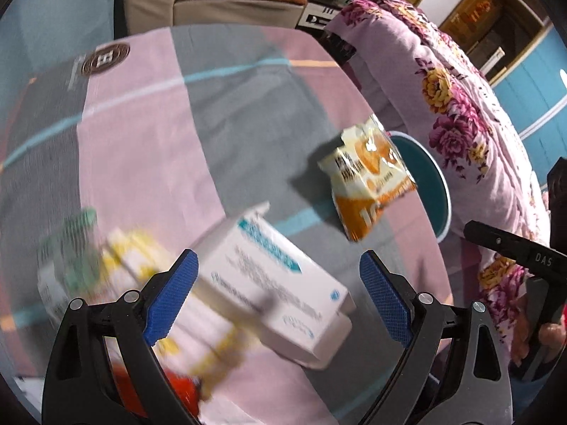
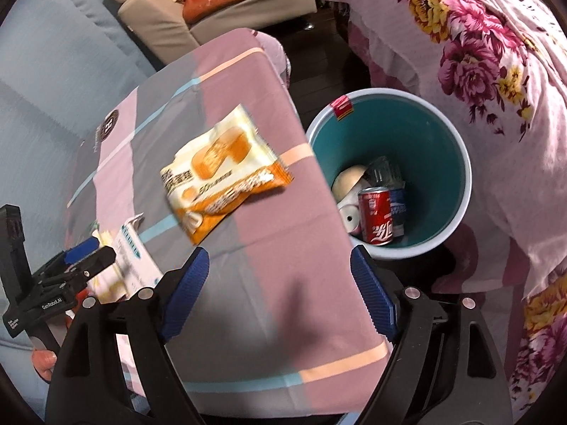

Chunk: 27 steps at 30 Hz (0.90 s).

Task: Collect trash
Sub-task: 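Reach the left gripper toward the white medicine box on the table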

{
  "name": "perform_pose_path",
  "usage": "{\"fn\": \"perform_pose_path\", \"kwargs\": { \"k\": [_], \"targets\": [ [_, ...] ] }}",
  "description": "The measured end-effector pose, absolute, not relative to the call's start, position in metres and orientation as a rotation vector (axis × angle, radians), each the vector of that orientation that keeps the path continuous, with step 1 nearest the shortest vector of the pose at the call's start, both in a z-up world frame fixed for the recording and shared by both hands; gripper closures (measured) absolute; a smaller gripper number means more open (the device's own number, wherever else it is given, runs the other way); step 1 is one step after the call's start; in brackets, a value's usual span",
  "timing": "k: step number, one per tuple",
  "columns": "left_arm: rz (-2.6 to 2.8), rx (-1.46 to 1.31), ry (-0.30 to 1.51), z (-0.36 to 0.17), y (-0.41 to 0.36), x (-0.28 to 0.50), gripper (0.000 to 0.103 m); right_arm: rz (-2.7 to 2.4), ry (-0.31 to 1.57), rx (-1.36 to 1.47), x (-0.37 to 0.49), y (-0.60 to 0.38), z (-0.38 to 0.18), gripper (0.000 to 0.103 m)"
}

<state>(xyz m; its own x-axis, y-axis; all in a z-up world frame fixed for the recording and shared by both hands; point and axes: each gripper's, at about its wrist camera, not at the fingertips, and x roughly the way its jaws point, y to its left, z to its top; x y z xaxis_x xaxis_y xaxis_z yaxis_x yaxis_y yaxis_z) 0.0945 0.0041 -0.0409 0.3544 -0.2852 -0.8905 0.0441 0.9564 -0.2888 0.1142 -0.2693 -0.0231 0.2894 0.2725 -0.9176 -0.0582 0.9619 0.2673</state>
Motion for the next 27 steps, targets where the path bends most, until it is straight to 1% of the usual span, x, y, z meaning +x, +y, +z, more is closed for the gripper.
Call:
{"fn": "perform_pose_path", "kwargs": {
  "k": [2,17,27],
  "targets": [
    [-0.214,-0.246,1.201,-0.042,0.002,0.089,0.01,0.23,1.257,0.198,0.107,-0.269,-0.022,0.021],
    [-0.113,-0.365,1.305,-0.073,-0.009,0.089,0.01,0.259,1.243,0.289,0.084,-0.297,-0.026,0.021],
    [-0.066,-0.333,1.347,-0.084,-0.028,0.114,0.01,0.266,1.247,0.363,0.084,-0.32,-0.043,0.021]
  ]
}}
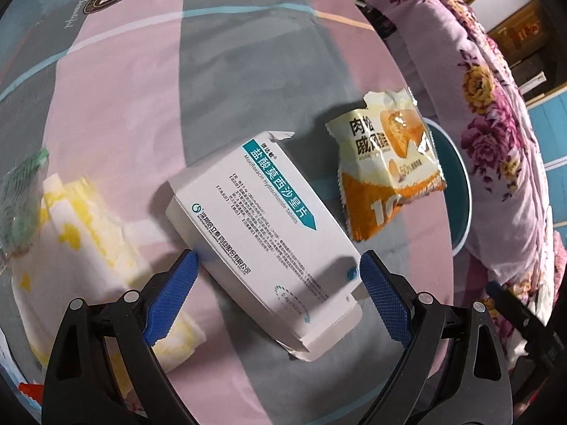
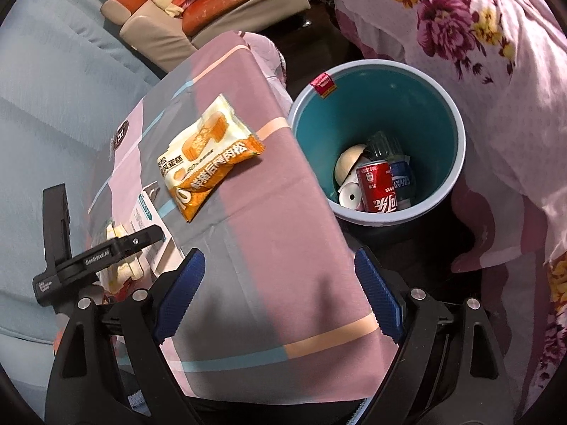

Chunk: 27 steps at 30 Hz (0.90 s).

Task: Collect trash
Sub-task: 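Reach the left gripper toward the white medicine box on the table, then grasp the white medicine box with the left gripper while the right gripper grasps the cake snack bag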

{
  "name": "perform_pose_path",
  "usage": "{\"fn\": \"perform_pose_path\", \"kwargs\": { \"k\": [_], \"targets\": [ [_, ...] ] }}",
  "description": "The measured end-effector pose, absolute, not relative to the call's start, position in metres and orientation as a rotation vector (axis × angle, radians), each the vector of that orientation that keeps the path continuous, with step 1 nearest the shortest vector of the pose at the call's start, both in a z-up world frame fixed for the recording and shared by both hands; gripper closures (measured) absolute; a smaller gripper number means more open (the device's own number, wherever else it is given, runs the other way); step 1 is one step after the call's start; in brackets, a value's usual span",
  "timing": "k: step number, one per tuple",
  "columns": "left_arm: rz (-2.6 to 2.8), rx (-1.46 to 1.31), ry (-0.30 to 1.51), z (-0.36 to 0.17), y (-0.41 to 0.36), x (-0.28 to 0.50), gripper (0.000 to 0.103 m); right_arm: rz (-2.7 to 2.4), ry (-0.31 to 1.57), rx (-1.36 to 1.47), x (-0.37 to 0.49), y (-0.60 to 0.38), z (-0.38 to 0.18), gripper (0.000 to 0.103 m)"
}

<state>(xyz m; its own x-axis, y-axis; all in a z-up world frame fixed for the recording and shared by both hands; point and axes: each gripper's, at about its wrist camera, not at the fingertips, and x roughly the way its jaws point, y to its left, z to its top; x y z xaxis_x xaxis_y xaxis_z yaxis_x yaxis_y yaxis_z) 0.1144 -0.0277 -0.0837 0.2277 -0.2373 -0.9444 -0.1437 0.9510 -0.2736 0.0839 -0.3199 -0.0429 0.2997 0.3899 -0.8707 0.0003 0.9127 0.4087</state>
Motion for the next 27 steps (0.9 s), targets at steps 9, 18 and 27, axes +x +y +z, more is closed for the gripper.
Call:
{"fn": "perform_pose_path", "kwargs": {
  "k": [9,18,27],
  "targets": [
    [0.03,-0.393,1.353,-0.085,-0.034,0.13,0.01,0.273,1.271,0.398,0.092,-0.331,-0.06,0.021],
    [0.034,-0.307,1.327,-0.089,-0.051,0.149,0.005,0.28,1.273,0.35,0.111,-0.321,-0.06,0.021],
    [-0.067,-0.127,1.258,-0.081,-0.041,0.144,0.027,0.333,1.27,0.266,0.161,-0.279,-0.057,0.021]
  ]
}}
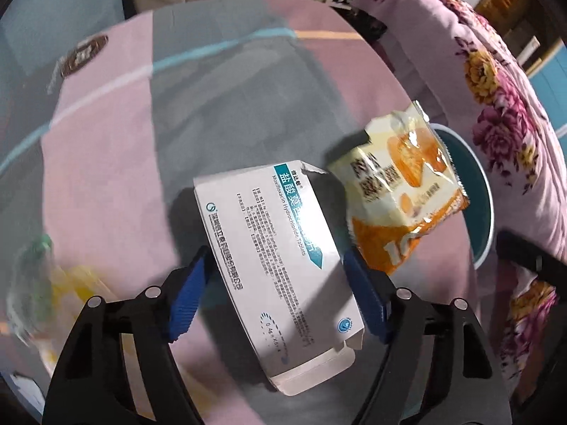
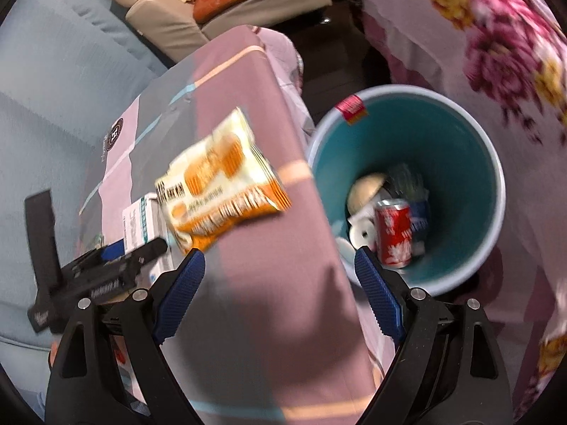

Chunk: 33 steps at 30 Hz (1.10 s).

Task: Collect trash
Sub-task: 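Grasp the white medicine box with the left gripper while the right gripper grasps the cake snack bag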

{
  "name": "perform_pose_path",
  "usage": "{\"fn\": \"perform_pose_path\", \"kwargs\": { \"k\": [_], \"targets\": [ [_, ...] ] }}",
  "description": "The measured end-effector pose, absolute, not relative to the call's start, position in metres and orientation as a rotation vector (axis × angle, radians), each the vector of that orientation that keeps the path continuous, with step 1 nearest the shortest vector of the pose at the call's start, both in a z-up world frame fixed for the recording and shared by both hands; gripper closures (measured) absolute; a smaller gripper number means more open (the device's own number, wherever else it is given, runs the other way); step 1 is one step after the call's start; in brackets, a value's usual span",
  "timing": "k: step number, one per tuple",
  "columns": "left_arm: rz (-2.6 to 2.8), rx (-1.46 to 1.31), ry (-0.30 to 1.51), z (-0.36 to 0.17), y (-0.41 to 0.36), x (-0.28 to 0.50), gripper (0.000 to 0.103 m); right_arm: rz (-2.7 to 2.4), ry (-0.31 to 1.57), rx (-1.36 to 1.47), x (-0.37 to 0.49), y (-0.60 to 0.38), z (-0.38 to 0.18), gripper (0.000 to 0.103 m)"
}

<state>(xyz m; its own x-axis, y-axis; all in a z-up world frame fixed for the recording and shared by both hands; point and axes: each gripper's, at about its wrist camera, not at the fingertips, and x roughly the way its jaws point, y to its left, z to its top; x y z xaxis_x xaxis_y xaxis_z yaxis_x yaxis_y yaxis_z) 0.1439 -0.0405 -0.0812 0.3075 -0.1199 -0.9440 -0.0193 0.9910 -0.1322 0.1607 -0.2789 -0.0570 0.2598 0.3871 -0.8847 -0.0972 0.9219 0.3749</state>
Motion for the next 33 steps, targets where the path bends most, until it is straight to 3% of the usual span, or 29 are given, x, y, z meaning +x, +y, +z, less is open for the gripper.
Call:
{"fn": "perform_pose_path", "kwargs": {
  "k": [5,14,15,19,22,25,33],
  "targets": [
    [-0.098,-0.134,1.239,-0.083,-0.02,0.151,0.026,0.36,1.275,0.22,0.19,-0.252,-0.062,0.021],
    [-0.117,-0.108,1.227,-0.089,-0.013,0.156,0.016,0.358,1.3,0.144,0.224,-0.216,-0.082,0.021],
    [-0.122,-0.102,1.224,-0.089,-0.014,0.155,0.015,0.359,1.299,0.136,0.223,-0.212,-0.082,0.024],
    [-0.157,-0.124,1.206,-0.089,-0.008,0.153,0.016,0.378,1.318,0.117,0.217,-0.202,-0.082,0.07],
    [-0.178,-0.124,1.189,-0.089,-0.004,0.15,0.02,0.385,1.322,0.125,0.208,-0.196,-0.08,0.082],
    [-0.202,-0.133,1.174,-0.087,0.002,0.146,0.03,0.387,1.303,0.122,0.199,-0.189,-0.069,0.086],
    [-0.198,-0.174,1.148,-0.076,0.026,0.144,0.033,0.303,1.178,0.12,0.189,-0.187,-0.021,0.089]
  ]
}}
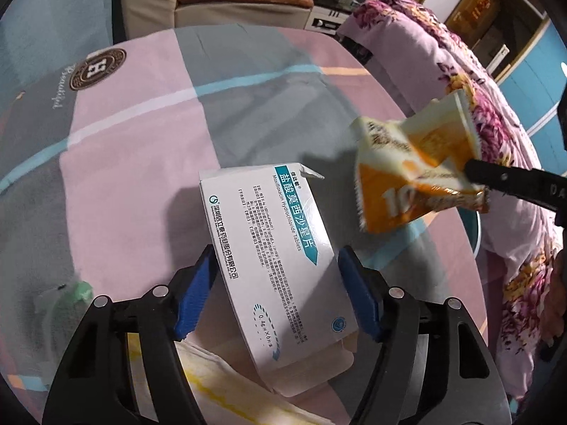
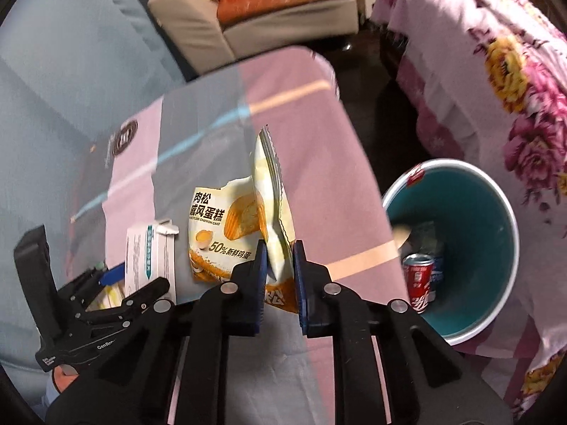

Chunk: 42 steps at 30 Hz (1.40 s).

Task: Collect trash
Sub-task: 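Grasp the white medicine box with the left gripper while the right gripper grasps the cake snack bag, then carry the medicine box over the teal bin and open the left gripper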

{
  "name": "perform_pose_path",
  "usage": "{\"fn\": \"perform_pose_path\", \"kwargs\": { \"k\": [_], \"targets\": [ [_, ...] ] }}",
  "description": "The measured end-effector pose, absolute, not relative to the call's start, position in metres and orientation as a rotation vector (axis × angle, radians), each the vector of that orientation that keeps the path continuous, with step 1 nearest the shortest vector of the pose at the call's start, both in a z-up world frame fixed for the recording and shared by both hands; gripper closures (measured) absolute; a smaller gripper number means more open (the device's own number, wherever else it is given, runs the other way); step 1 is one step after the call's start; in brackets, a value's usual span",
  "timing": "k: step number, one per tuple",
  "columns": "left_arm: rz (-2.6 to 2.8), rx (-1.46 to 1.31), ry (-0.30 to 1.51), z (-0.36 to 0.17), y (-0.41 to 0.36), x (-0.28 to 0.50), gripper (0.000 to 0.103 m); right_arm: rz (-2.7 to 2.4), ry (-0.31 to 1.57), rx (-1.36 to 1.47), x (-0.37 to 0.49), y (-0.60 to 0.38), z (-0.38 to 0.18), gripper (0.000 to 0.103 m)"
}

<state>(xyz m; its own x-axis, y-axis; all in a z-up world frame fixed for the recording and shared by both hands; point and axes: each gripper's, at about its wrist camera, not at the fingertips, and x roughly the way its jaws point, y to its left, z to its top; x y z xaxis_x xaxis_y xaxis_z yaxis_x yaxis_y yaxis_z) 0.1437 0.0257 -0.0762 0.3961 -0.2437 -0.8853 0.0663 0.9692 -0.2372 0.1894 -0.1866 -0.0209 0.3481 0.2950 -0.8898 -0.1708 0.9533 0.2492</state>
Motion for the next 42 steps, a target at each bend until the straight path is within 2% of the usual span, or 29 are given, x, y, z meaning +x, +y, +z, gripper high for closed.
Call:
{"fn": "perform_pose_path", "kwargs": {
  "k": [10,22,33,42],
  "targets": [
    [-0.182,-0.115,1.086,-0.043,0.002,0.142,0.033,0.261,1.08,0.177,0.178,-0.224,0.004,0.089],
    [-0.2,0.001,1.046,-0.009,-0.096,0.149,0.033,0.208,0.944,0.217,0.146,-0.317,0.032,0.089],
    [-0.302,0.104,1.06,-0.013,-0.201,0.152,0.032,0.146,0.919,0.301,0.123,-0.404,0.027,0.089],
    [-0.325,0.131,1.081,-0.021,-0.237,0.164,0.032,0.125,0.911,0.307,0.123,-0.431,0.026,0.089]
  ]
}}
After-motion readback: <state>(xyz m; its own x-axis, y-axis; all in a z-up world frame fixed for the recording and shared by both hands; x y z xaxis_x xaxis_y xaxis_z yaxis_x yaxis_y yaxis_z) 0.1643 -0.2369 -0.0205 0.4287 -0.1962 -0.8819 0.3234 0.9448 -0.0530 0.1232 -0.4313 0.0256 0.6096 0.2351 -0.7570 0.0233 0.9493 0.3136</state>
